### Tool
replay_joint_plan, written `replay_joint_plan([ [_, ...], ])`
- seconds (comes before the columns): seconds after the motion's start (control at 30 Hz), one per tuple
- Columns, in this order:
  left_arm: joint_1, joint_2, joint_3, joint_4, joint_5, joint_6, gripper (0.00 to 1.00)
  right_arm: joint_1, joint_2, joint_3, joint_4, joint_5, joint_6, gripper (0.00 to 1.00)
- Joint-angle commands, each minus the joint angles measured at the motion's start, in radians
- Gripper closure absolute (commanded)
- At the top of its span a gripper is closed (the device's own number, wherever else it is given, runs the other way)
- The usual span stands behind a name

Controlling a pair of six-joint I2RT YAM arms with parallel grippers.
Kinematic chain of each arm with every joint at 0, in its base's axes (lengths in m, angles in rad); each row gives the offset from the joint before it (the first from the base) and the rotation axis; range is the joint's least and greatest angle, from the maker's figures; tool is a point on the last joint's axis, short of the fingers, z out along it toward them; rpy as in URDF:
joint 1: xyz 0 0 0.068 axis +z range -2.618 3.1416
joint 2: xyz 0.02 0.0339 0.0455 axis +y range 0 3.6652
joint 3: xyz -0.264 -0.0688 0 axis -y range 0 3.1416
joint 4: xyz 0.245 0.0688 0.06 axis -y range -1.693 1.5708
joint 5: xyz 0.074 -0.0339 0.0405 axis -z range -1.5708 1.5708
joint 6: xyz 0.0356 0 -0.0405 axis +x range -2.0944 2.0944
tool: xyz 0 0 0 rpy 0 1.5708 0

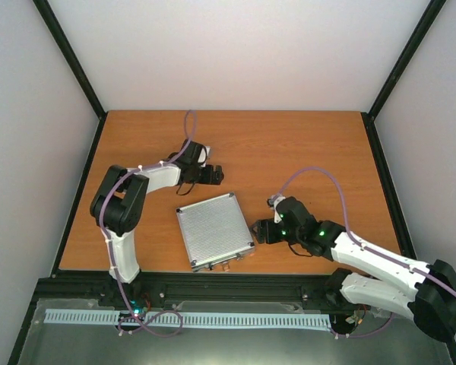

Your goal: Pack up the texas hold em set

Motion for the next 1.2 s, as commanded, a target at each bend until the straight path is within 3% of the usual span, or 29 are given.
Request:
replay_joint_plan([
  [0.0, 0.010, 0.064, 0.121, -0.161, -0.047, 0.023, 0.00, 0.017, 0.022, -0.016, -0.067, 0.036, -0.008, 0.24],
  [0.2, 0.025, 0.033, 0.166, -0.177, -0.035, 0.022, 0.00, 0.142, 0.094, 0.003, -0.064, 0.090, 0.025, 0.32],
  [0.53, 0.034, -0.041, 0.025, -0.143, -0.065, -0.002, 0.00, 0.252, 0.115, 0.010, -0.140, 0.136, 0.104, 0.51],
  [0.77, 0.042, -0.090, -0.012, -0.140, -0.064, -0.002, 0.00, 0.387, 0.173, 0.094, -0.227, 0.220, 0.135, 0.50],
  [0.97, 0.042, -0.082, -0.019, -0.130, -0.040, -0.004, 0.00, 0.409, 0.132, 0.091, -0.237, 0.219, 0.168, 0.45],
  [1.17, 0.042, -0.068, -0.031, -0.111, -0.022, -0.016, 0.00, 0.419, 0.192, 0.094, -0.194, 0.211, 0.149, 0.45],
])
